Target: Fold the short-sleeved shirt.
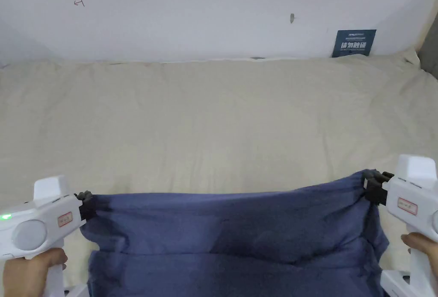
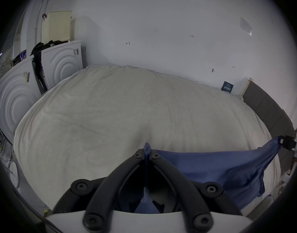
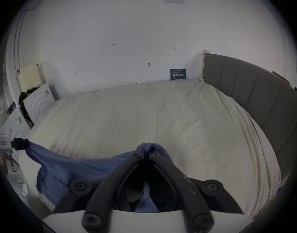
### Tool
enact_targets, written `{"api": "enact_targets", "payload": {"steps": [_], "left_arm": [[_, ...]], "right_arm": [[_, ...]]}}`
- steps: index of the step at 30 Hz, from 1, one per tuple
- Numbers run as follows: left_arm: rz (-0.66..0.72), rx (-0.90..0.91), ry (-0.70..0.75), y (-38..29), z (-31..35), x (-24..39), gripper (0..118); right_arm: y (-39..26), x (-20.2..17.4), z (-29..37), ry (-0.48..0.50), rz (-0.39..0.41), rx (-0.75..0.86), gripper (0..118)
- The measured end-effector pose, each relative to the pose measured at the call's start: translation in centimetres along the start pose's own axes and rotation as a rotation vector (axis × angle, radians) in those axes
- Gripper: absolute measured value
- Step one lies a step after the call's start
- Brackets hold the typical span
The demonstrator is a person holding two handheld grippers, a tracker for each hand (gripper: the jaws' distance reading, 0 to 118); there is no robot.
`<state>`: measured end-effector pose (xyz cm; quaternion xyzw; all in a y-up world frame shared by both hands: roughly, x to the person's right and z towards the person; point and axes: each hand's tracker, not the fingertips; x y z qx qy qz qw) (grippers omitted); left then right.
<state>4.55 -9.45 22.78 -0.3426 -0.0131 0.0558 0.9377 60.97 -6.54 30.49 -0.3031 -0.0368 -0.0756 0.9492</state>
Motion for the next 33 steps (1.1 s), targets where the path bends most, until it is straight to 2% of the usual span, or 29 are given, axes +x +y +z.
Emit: {"api": "enact_targets", "payload": {"steps": [2,7,14,18,22,23,24,27,28,29,30,33], "left_arm": [[0.009,-0.026,-0.001,-1.7,1.1,-0.4,4],[0.010,-0.104,0.015,-7.2,2.8,-1.0,4],[0.026,-0.219,0.049,-13.8,1.5,-2.6,4],[0.010,-0.262,0.075,-15.6,0.6,-2.4,4],[0.008,-0.270,0.098,-15.1,0.7,-1.7,6],[0.010,-0.268,0.096,-14.7,1.0,-1.6,12],[0.015,-0.258,0.087,-14.3,1.4,-1.6,33],[0.076,-0.195,0.026,-12.2,2.6,-1.5,117],[0.099,-0.143,0.025,-11.3,3.3,-1.1,118],[0.117,-0.069,0.016,-10.2,4.6,-0.4,117],[0.120,-0.028,-0.002,-9.1,5.3,0.1,114],[0.087,0.094,-0.041,-5.8,7.8,2.6,114]], "right_arm": [[-2.1,0.3,1.8,0.030,-0.023,-0.015,6],[-8.1,1.3,3.7,0.014,-0.039,-0.080,6],[-15.2,3.0,2.2,-0.062,-0.128,-0.225,6],[-17.6,3.7,0.2,-0.119,-0.175,-0.276,6],[-17.7,3.6,0.1,-0.130,-0.190,-0.283,8],[-17.2,3.4,0.5,-0.132,-0.194,-0.273,8],[-16.3,3.2,0.9,-0.134,-0.197,-0.262,20],[-13.3,2.2,2.5,-0.164,-0.172,-0.173,87],[-12.1,1.9,3.1,-0.159,-0.154,-0.120,96],[-10.7,1.4,3.8,-0.142,-0.132,-0.055,99],[-9.4,1.0,4.4,-0.136,-0.111,-0.012,98],[-5.7,-1.5,6.9,-0.125,-0.054,0.125,98]]}}
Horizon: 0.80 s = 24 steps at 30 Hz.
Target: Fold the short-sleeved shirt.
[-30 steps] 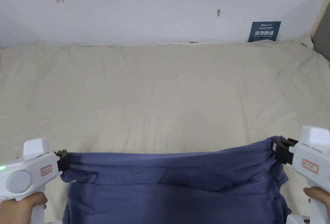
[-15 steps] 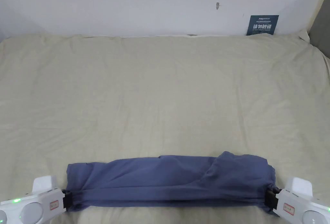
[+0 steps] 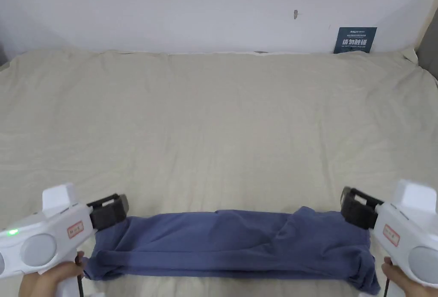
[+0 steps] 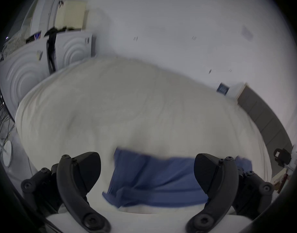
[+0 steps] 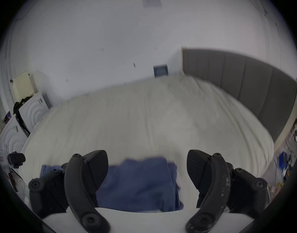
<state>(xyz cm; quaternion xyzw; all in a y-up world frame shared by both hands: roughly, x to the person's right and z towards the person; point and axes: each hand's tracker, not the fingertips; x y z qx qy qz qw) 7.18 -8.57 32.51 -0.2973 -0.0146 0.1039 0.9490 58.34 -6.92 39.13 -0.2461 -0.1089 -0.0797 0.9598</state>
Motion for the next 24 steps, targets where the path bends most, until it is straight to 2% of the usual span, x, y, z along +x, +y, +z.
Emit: {"api": "enact_targets", "payload": {"steps": [5,9,11,14,16,18,24], "left_arm": [[-0.070,0.271,-0.028,3.3,3.5,4.3,114],[-0.110,0.414,-0.004,4.3,5.1,7.0,112],[-0.139,0.465,0.000,4.5,5.6,8.0,105],[-0.195,0.505,0.001,4.6,5.9,9.1,98],[-0.215,0.521,-0.015,4.6,6.0,9.6,67],[-0.230,0.523,-0.011,4.6,5.8,10.2,2],[-0.236,0.463,-0.051,4.6,4.8,10.7,0]], "right_arm": [[4.2,-3.5,3.4,0.043,0.079,0.200,99],[5.5,-5.9,5.4,0.038,0.131,0.324,98],[5.9,-7.0,6.1,0.026,0.154,0.360,87],[6.0,-8.0,6.4,0.034,0.179,0.393,83],[5.9,-8.4,6.5,0.043,0.178,0.409,49],[5.8,-8.6,6.2,0.058,0.173,0.407,3],[5.1,-9.5,6.1,0.031,0.188,0.409,1]]}}
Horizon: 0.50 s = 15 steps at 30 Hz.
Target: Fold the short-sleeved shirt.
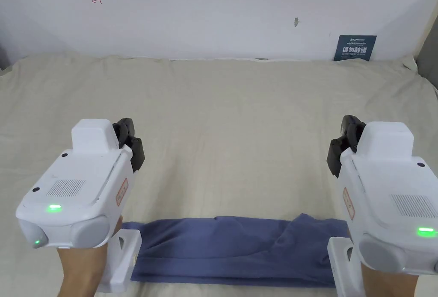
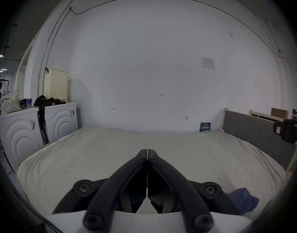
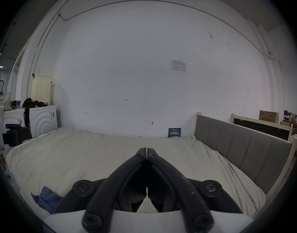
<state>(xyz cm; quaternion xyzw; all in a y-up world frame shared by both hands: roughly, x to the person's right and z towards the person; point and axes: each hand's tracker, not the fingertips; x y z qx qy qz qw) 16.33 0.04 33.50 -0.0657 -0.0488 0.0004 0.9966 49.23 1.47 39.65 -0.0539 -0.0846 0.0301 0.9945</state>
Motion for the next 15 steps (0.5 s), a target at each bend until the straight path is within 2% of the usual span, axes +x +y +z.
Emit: {"api": "enact_targets", "payload": {"steps": [5,7,13,15], "left_arm": [[-0.001,-0.051,-0.022,-0.5,-0.4,-0.9,0],[0.033,-0.136,-0.055,-1.0,-1.0,-1.8,0],[0.338,-0.430,-0.221,-4.8,-3.1,-8.3,0],[0.384,-0.512,-0.243,-6.5,-3.5,-10.3,0]], "right_arm": [[-0.2,0.0,-0.3,-0.007,0.007,0.001,1],[-0.2,0.1,-0.5,-0.006,0.008,-0.001,1],[-0.5,0.0,-1.0,0.002,0.004,-0.022,1],[-0.6,0.0,-1.3,-0.003,0.012,-0.029,1]]}}
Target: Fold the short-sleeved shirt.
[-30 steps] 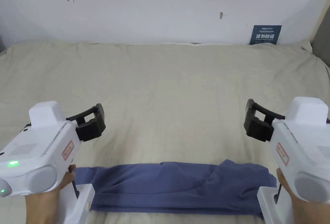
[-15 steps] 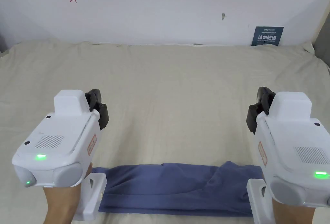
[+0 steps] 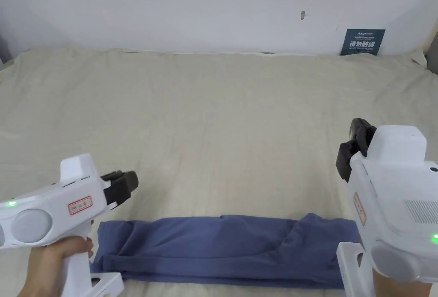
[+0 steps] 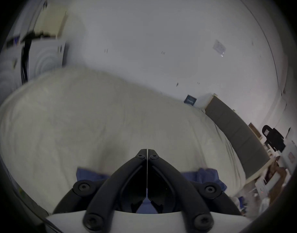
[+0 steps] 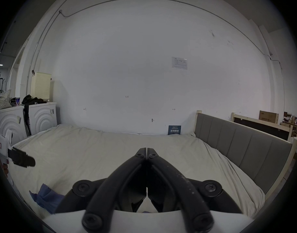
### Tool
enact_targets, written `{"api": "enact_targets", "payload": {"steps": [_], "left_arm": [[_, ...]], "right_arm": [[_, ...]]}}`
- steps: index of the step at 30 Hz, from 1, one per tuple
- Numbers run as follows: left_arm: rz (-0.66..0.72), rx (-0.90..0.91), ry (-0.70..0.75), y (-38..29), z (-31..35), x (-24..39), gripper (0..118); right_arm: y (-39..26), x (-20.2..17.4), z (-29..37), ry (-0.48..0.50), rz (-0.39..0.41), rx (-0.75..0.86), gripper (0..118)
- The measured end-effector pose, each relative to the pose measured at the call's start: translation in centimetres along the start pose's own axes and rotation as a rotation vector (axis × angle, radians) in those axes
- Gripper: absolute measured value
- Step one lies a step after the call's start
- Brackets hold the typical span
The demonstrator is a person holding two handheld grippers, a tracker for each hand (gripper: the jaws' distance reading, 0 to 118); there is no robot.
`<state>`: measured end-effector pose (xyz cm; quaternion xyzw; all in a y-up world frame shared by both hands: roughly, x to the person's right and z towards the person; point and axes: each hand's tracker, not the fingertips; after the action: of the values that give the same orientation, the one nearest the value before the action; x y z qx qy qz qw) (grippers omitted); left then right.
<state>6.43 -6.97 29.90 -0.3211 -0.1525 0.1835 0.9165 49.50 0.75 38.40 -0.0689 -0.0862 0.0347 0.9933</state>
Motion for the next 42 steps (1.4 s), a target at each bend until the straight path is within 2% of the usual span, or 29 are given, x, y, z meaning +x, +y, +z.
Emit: {"api": "enact_targets", "payload": {"steps": [6,8,9,10,11,12,14,15,16,20,23,26,28,29,33,42], "left_arm": [[0.130,-0.150,-0.011,-2.1,-0.6,-6.6,2],[0.187,-0.216,0.034,-2.7,-0.9,-8.9,6],[0.189,-0.225,0.041,-2.9,-1.1,-9.4,13],[0.186,-0.224,0.039,-3.2,-1.2,-10.2,21],[0.191,-0.231,0.044,-3.5,-1.4,-11.0,34],[0.198,-0.252,0.049,-3.8,-1.5,-11.6,63],[0.219,-0.300,0.068,-4.4,-2.4,-12.6,109],[0.224,-0.317,0.062,-4.8,-2.7,-13.1,118],[0.232,-0.330,0.057,-5.1,-2.9,-13.5,118],[0.251,-0.372,0.051,-5.9,-4.4,-14.5,104],[0.244,-0.386,0.039,-6.7,-5.0,-14.7,82],[0.176,-0.369,0.052,-7.0,-5.1,-13.9,70],[0.122,-0.359,0.092,-7.0,-5.0,-13.3,33],[0.080,-0.354,0.111,-7.0,-5.1,-12.7,22],[0.026,-0.366,0.121,-7.3,-6.4,-12.7,11],[0.025,-0.230,0.134,-3.9,-2.6,-11.7,7]], "right_arm": [[-0.6,0.0,-1.2,-0.008,-0.006,-0.035,1],[-0.7,-0.5,-1.5,-0.014,0.012,-0.051,1],[-0.8,-0.6,-1.7,-0.016,0.018,-0.056,1],[-1.0,-0.7,-1.9,-0.018,0.022,-0.062,1],[-1.0,-0.9,-2.1,-0.021,0.025,-0.069,1],[-1.1,-0.9,-2.3,-0.024,0.026,-0.075,1],[-1.4,-1.1,-2.7,-0.029,0.023,-0.091,1],[-1.4,-1.3,-2.8,-0.033,0.022,-0.096,1],[-1.5,-1.4,-2.9,-0.037,0.023,-0.101,1],[-1.9,-1.7,-3.3,-0.065,0.044,-0.121,1],[-2.1,-1.5,-3.4,-0.071,0.032,-0.131,1],[-2.3,-1.4,-3.5,-0.078,0.032,-0.140,1],[-2.4,-1.4,-3.5,-0.082,0.043,-0.146,2],[-2.4,-1.4,-3.6,-0.079,0.043,-0.146,2],[-2.5,-1.4,-3.6,-0.070,0.037,-0.150,2],[-1.7,-0.4,-3.1,-0.073,0.032,-0.134,2]]}}
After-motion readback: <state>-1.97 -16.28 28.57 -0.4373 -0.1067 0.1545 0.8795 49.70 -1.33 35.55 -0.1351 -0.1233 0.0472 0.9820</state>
